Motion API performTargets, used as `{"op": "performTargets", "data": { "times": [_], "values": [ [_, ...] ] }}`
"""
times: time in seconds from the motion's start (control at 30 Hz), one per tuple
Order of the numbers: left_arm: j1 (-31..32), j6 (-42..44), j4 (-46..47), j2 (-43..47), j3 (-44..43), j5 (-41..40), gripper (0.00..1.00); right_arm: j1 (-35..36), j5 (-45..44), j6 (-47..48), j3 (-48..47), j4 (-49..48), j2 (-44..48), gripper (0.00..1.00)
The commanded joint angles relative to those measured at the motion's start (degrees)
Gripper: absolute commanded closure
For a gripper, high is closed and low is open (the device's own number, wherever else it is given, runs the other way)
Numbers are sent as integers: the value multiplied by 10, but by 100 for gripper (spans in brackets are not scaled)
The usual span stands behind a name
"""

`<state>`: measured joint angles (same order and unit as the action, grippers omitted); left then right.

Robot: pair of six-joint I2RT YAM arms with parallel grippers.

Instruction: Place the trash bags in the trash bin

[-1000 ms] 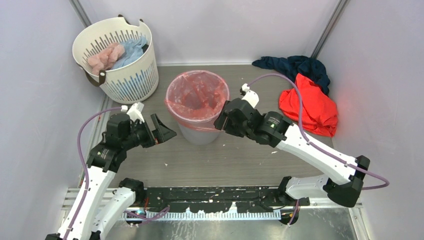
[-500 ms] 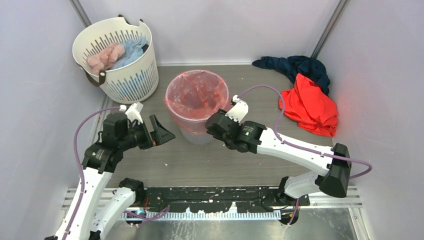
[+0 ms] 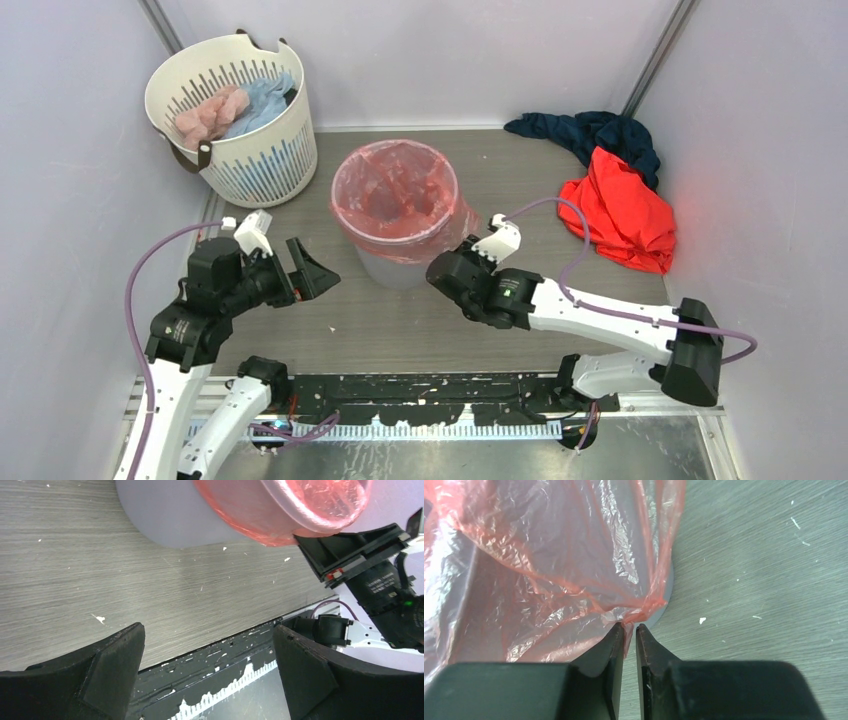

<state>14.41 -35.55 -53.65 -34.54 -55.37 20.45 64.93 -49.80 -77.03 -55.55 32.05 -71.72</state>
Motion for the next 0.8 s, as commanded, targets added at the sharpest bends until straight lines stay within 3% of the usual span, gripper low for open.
{"op": "performTargets", "data": {
  "times": [0.0,0.2,0.37,0.77],
  "values": [
    [2,2,-11,8,-23,-30,0,-3,-72,-6,28,-44,54,81],
    [2,-8,-14,-8,-40,-47,0,-60,1,47,109,-78,119,83],
    [2,-12,2,-33,-40,-54,0,-143,119,124,166,-154,134,83],
    [2,-23,87,-53,28,-130,0,-161,225,215,109,-211,38,84]
  ]
}}
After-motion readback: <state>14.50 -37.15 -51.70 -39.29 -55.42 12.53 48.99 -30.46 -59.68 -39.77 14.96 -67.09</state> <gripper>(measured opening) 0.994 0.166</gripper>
